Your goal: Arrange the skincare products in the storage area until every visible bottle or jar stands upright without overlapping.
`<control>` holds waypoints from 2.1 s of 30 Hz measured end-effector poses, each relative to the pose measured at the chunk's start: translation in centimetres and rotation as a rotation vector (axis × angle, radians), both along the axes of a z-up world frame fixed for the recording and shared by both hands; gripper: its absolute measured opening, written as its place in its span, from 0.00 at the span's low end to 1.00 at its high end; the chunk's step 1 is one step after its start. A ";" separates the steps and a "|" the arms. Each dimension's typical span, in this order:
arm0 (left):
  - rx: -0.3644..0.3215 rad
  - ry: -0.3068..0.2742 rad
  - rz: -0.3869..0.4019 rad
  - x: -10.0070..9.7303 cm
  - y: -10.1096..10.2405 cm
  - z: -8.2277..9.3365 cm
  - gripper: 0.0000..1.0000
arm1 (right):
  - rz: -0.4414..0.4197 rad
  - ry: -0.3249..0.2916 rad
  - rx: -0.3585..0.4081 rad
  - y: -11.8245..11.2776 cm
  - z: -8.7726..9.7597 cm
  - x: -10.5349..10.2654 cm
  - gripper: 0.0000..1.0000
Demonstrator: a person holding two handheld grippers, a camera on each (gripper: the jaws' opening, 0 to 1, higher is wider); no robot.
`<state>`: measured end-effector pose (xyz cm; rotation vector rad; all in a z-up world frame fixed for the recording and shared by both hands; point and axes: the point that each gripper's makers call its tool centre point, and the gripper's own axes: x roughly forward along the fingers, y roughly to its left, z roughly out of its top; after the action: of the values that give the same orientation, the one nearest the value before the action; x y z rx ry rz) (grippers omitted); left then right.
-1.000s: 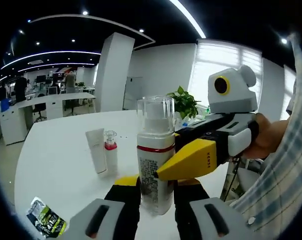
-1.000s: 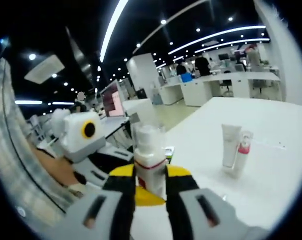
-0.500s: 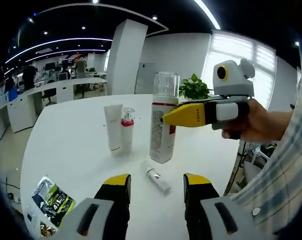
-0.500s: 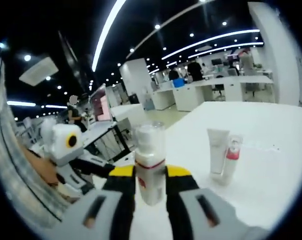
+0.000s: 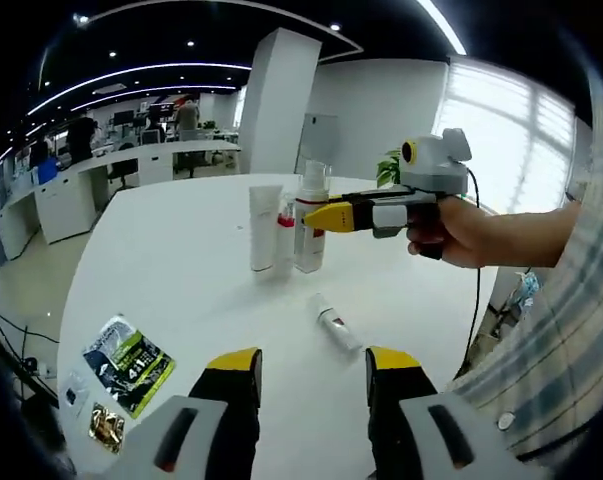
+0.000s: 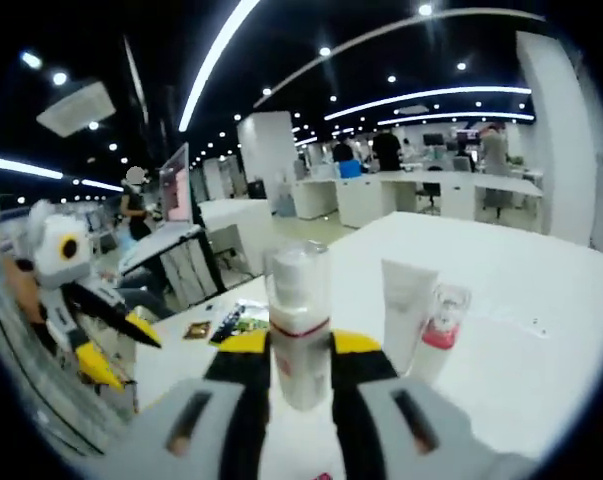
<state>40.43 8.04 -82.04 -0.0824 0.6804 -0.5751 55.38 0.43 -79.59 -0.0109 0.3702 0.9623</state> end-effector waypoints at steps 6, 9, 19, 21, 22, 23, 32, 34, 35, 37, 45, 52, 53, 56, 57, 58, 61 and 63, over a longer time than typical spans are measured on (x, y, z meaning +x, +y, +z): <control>-0.002 0.025 0.054 -0.9 0.9 -0.5 0.42 | 0.001 -0.033 -0.029 0.0 -1.9 1.6 0.20; 0.004 0.042 0.055 -1.6 0.7 -0.8 0.42 | -0.006 -0.041 -0.026 0.0 -3.1 2.1 0.20; 0.019 0.081 0.068 -3.0 1.0 -1.4 0.39 | -0.028 -0.043 -0.024 -0.2 -6.6 3.4 0.20; 0.032 0.083 0.071 -3.3 1.3 -1.5 0.38 | -0.027 -0.038 -0.028 -0.3 -7.2 3.7 0.20; 0.034 0.085 0.072 -3.4 1.4 -1.5 0.38 | -0.025 -0.040 -0.034 -0.3 -7.5 3.8 0.20; 0.036 0.087 0.076 -3.4 1.6 -1.5 0.38 | -0.025 -0.044 -0.036 -0.4 -7.6 4.0 0.20; 0.084 0.081 0.150 -3.6 3.6 -1.7 0.33 | -0.054 -0.064 -0.026 -1.2 -9.0 5.8 0.20; 0.089 0.087 0.159 -3.7 3.8 -1.9 0.33 | -0.071 -0.048 -0.021 -1.4 -9.4 6.2 0.20; 0.091 0.088 0.162 -3.7 3.9 -1.9 0.33 | -0.072 -0.051 -0.027 -1.4 -9.6 6.3 0.20; 0.094 0.092 0.166 -3.8 4.0 -2.0 0.33 | -0.074 -0.052 -0.029 -1.5 -9.8 6.5 0.20; 0.106 0.101 0.180 -3.8 4.9 -2.2 0.33 | -0.050 -0.075 -0.027 -0.7 -10.1 6.6 0.20; 0.114 0.101 0.183 -3.8 5.0 -2.1 0.32 | -0.029 -0.078 -0.048 -0.8 -10.9 6.3 0.20; 0.116 0.102 0.182 -3.8 5.1 -2.1 0.32 | -0.027 -0.084 -0.049 -0.8 -10.8 6.3 0.20; 0.119 0.101 0.187 -3.8 5.3 -2.0 0.32 | -0.034 -0.083 -0.041 -1.0 -10.8 6.6 0.20; 0.121 0.103 0.188 -3.8 5.4 -2.0 0.32 | -0.035 -0.085 -0.045 -1.1 -10.9 6.7 0.20; 0.125 0.103 0.188 -3.8 5.5 -2.0 0.32 | -0.035 -0.086 -0.052 -1.2 -11.2 6.8 0.20; 0.128 0.104 0.189 -3.9 5.6 -2.0 0.32 | -0.044 -0.084 -0.038 -1.3 -11.2 6.9 0.20; 0.121 0.107 0.196 -3.9 5.7 -2.0 0.32 | -0.040 -0.083 -0.031 -1.1 -11.0 6.8 0.20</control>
<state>36.50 13.73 -84.01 -0.0660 0.7996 -0.3419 62.21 -0.72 -90.61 -0.0710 0.3071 0.9140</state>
